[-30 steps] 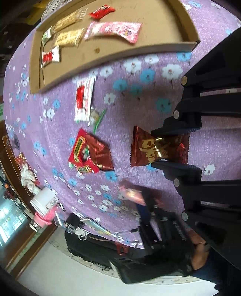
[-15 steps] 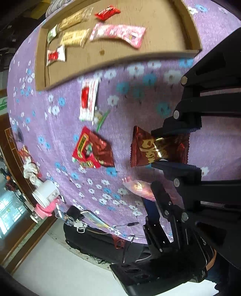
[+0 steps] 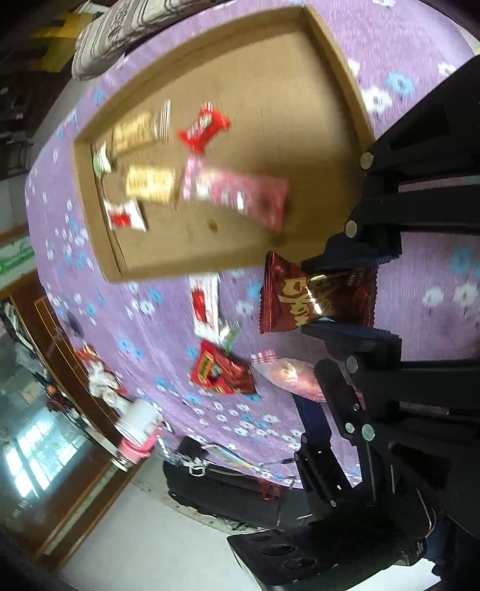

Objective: Organize snacks
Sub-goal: 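Carry the pink cake and brown chocolate packet into the tray and open both tools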

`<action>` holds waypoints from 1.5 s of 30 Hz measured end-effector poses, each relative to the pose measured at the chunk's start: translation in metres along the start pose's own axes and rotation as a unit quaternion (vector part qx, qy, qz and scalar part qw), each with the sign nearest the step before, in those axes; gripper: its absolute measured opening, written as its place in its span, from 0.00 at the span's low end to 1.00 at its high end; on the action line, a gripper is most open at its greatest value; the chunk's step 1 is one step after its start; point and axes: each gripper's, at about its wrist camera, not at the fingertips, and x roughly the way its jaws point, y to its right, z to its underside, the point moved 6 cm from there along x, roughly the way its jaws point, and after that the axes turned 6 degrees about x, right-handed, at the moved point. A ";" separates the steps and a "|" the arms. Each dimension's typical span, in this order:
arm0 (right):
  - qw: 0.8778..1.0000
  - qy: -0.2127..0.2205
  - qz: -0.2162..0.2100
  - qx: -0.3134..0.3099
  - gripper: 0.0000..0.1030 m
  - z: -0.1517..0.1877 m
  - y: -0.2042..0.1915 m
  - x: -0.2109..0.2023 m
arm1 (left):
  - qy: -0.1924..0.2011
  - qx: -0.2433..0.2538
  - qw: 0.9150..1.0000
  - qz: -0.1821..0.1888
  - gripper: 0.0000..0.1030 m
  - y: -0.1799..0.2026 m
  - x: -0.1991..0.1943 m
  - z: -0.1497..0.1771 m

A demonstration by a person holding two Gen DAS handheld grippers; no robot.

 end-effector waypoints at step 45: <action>0.997 -0.002 0.073 0.006 0.28 -0.121 0.118 0.023 | -0.025 -0.044 0.996 -0.079 0.30 0.006 0.122 -0.102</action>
